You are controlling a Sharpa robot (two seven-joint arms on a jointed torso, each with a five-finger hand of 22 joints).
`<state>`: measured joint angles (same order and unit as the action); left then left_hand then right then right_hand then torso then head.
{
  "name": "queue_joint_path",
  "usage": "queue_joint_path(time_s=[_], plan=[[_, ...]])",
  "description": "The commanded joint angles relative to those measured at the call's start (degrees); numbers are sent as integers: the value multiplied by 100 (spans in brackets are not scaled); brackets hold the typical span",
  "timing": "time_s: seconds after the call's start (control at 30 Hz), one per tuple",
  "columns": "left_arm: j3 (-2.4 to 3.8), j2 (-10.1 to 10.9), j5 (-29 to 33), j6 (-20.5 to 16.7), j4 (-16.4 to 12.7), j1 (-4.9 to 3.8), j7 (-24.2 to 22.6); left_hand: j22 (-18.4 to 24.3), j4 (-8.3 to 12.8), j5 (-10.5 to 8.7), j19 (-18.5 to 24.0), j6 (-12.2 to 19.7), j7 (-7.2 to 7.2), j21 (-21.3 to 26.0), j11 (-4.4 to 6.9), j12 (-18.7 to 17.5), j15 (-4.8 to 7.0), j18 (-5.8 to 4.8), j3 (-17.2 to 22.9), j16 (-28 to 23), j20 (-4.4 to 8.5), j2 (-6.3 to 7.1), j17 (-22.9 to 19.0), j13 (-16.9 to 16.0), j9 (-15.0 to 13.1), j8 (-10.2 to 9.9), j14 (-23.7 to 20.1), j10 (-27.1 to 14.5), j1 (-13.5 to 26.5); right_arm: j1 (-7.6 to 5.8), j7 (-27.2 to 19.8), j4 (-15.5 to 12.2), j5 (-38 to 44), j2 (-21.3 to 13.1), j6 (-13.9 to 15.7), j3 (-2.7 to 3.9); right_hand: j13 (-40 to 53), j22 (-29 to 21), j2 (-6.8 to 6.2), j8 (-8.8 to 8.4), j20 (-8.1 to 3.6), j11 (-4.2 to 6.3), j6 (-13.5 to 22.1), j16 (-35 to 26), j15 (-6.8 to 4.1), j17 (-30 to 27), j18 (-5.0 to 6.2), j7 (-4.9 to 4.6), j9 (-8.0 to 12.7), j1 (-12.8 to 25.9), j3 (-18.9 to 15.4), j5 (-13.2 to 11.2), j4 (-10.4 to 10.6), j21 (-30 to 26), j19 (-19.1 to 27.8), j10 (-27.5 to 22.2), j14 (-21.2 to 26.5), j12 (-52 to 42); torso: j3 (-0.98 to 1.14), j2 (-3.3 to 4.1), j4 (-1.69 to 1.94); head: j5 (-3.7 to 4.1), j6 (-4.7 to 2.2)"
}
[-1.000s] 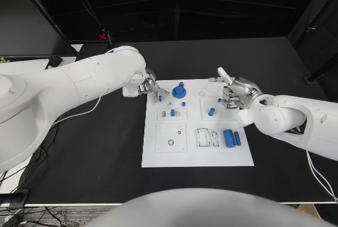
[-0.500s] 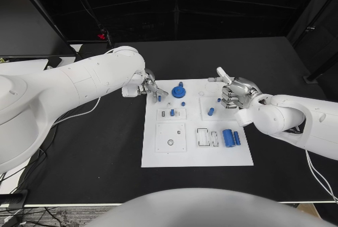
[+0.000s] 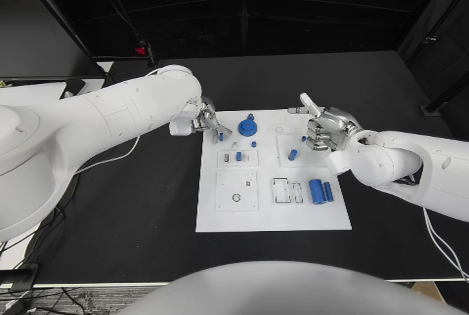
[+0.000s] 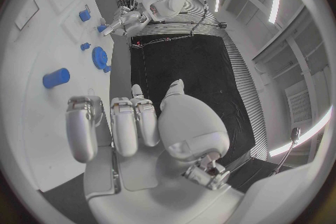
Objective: Assemble the parts on the task board
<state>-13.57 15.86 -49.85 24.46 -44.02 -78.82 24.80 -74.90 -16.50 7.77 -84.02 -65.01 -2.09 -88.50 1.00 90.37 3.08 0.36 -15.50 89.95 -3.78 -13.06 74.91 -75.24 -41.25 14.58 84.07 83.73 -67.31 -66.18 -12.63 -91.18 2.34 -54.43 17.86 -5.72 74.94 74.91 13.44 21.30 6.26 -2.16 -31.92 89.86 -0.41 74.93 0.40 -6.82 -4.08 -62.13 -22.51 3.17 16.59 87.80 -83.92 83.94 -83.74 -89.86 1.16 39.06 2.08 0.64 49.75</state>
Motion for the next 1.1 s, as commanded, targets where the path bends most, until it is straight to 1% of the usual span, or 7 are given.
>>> queue_joint_path(time_s=[0.03, 0.23, 0.43, 0.53, 0.8, 1.1], plan=[[4, -13, -24, 44, 9, -5, -54, -1431, -1, 54, -402, -6, 5, 16, 3, -37, -5, 24, 40, 5, -13, -50, 1509, -1476, -15, -22, 593, 627, -117, -8, -18, -6, -1, 7, -44, 2, 1506, 1376, 38, 23, 15, -20, 28, 14, 30, 1507, 59, 0, -8, 0, -26, -11, -1, -28, -267, 606, -626, -14, -1, 0, -3, -5, 5], [4, -19, -23, -1, 6, 3, -84, -1438, 1, 86, -420, -6, 10, 1, 7, -37, -2, 18, 79, 5, -12, -94, 1509, -1476, -36, -38, 593, 627, -231, -8, -11, -4, -1, 0, -40, 2, 1506, 1376, 38, 23, 15, -20, 28, 14, 30, 1507, 59, 0, -8, 0, -26, -11, -1, -28, -267, 606, -626, -14, 2, 0, -2, -17, 8], [4, -12, -11, 14, -6, 6, -89, -1439, 4, 88, -424, -6, 14, -2, 10, -37, 0, 17, 100, 5, -10, -107, 1509, -1476, -51, -49, 593, 627, -317, -8, -13, -11, -1, -2, -40, 2, 1506, 1374, 39, 32, 16, -21, 33, 14, 31, 1507, 61, 0, -8, -4, -26, -9, -2, -32, -261, 606, -626, -14, 2, 0, -7, -10, 6], [4, -12, -9, 12, -3, 7, -91, -1440, 0, 88, -426, -6, 15, -3, 12, -37, 1, 17, 119, 5, -9, -135, 1509, -1476, -59, -56, 593, 627, -362, -8, -14, -14, -1, -2, -42, 2, 1506, 1374, 39, 32, 16, -21, 33, 14, 31, 1507, 61, 0, -8, -4, -26, -9, -2, -32, -261, 606, -626, -14, 2, 2, -2, -4, 6], [4, -20, -7, -24, 0, 9, -118, -1438, -10, 112, -420, -12, 18, 2, 16, -37, 6, 18, 215, 5, -5, -271, 1509, -1476, -91, -85, 593, 627, -560, -8, -7, -14, -1, 0, -38, 2, 1506, 1374, 39, 32, 16, -21, 33, 14, 31, 1507, 61, 0, -8, -4, -26, -9, -2, -32, -261, 606, -626, -14, -2, 2, -3, 3, 10], [4, -31, -6, -46, 7, 13, -110, -1436, -14, 113, -416, -13, 17, 5, 16, -37, 6, 20, 224, 5, -5, -290, 1509, -1476, -94, -88, 593, 627, -572, -8, -3, -13, -1, 1, -36, 2, 1506, 1374, 39, 32, 16, -21, 33, 14, 31, 1507, 61, 0, -8, -4, -26, -9, -2, -32, -261, 606, -626, -14, 1, 0, -1, 5, 13]])
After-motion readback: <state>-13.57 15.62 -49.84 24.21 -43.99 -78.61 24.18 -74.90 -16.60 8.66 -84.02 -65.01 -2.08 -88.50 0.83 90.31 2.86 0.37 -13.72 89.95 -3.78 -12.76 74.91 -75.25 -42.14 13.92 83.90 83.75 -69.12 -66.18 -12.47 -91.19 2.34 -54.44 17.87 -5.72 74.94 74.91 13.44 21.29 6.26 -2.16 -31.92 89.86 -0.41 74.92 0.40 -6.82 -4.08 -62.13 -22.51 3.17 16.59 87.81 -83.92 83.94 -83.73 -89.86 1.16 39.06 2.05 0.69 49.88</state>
